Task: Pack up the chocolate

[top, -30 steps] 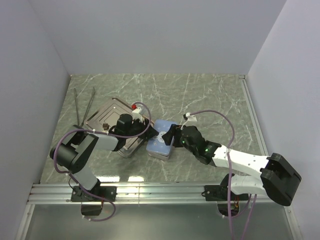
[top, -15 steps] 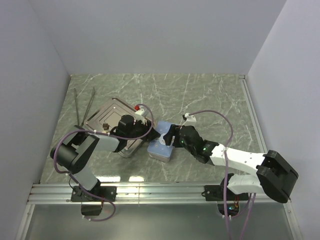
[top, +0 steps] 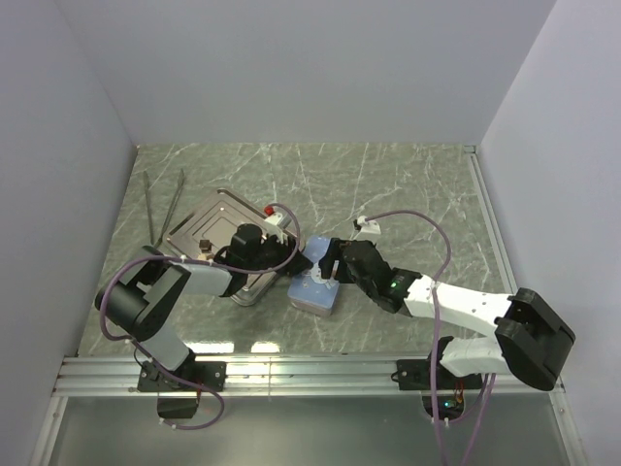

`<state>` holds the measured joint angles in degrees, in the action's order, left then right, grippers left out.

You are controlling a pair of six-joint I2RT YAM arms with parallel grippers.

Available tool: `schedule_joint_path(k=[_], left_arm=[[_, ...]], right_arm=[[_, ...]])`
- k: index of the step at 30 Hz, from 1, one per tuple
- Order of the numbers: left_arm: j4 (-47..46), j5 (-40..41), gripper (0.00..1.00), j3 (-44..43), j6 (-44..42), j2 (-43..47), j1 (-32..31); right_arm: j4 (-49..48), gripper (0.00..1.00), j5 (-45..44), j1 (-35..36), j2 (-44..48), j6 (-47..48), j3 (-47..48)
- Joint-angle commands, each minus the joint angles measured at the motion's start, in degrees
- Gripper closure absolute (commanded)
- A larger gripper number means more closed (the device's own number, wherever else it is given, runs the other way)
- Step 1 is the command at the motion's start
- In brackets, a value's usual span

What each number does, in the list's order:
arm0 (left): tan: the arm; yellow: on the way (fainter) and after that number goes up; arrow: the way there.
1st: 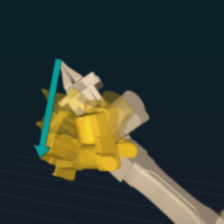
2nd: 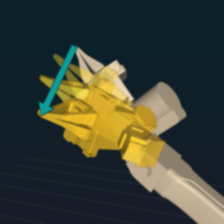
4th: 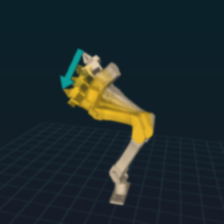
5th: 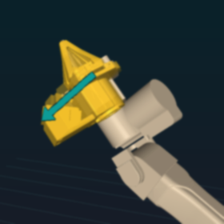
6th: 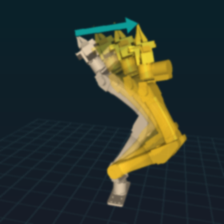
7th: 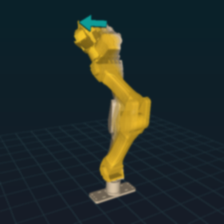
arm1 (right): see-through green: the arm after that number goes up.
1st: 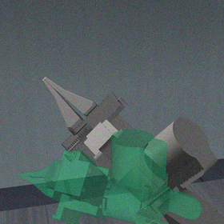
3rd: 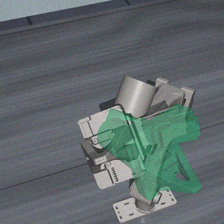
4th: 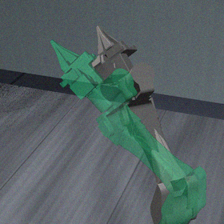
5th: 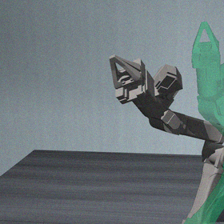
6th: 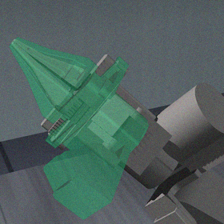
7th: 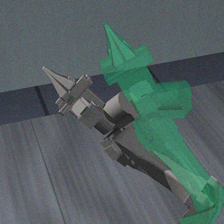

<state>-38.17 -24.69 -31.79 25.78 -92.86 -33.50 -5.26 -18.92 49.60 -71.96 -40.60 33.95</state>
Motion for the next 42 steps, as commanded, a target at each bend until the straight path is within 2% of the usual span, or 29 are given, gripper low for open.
schedule_joint_path(k=[1,18,24,31,36,42], left_arm=[[-0.41,-1.24,0.47,-1.08,-1.61,1.89,-1.04],[1.70,0.95,0.47,-2.31,-3.02,2.07,-2.27],[4.42,4.73,0.46,-1.78,-2.32,2.68,-2.36],[9.78,11.23,0.47,-2.05,-1.00,1.72,-4.47],[10.66,16.06,0.47,-0.03,0.32,4.61,-5.35],[10.49,16.60,0.47,1.12,0.59,5.58,-5.53]], right_arm=[[1.65,0.23,-4.02,-0.12,-1.33,-0.09,2.78],[4.82,0.20,-6.75,0.14,-5.29,-0.80,5.68],[5.95,0.19,-7.71,0.49,-4.06,-0.53,5.68],[6.31,0.19,-6.66,0.41,-8.10,-0.45,7.35],[5.79,0.18,-5.78,0.58,-8.02,-0.45,7.27],[5.96,0.19,-4.46,0.76,-9.07,-0.88,7.79]])
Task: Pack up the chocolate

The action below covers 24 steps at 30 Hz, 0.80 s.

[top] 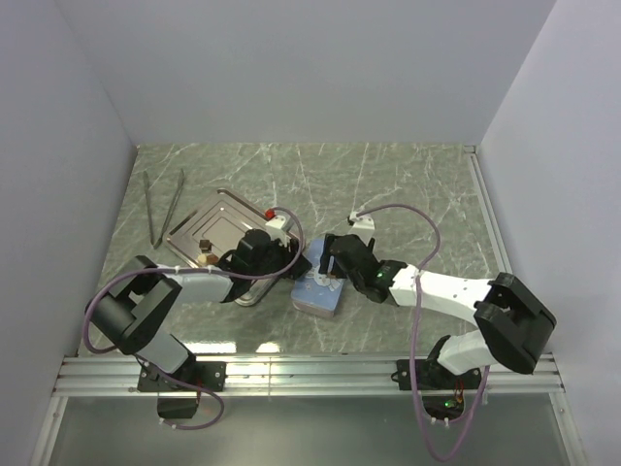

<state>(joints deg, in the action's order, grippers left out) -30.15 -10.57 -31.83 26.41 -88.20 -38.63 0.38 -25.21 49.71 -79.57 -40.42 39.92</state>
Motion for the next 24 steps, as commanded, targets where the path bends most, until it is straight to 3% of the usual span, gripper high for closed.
schedule_joint_path(k=[1,11,18,24], left_arm=[[2.73,3.18,0.47,1.16,-0.05,1.10,-0.48],[3.26,5.38,0.47,2.21,0.30,1.81,-0.92],[3.17,5.73,0.47,2.65,0.30,2.16,-0.92],[3.26,5.65,0.47,2.83,0.30,2.60,-1.09]], right_arm=[[0.58,0.19,1.66,1.00,-1.81,-1.32,2.26],[8.66,0.19,-5.98,7.93,-0.06,-2.82,7.01],[14.02,0.19,-9.77,15.05,-5.32,-4.49,11.40],[16.66,0.19,-10.38,16.99,-10.07,-6.16,13.16]])
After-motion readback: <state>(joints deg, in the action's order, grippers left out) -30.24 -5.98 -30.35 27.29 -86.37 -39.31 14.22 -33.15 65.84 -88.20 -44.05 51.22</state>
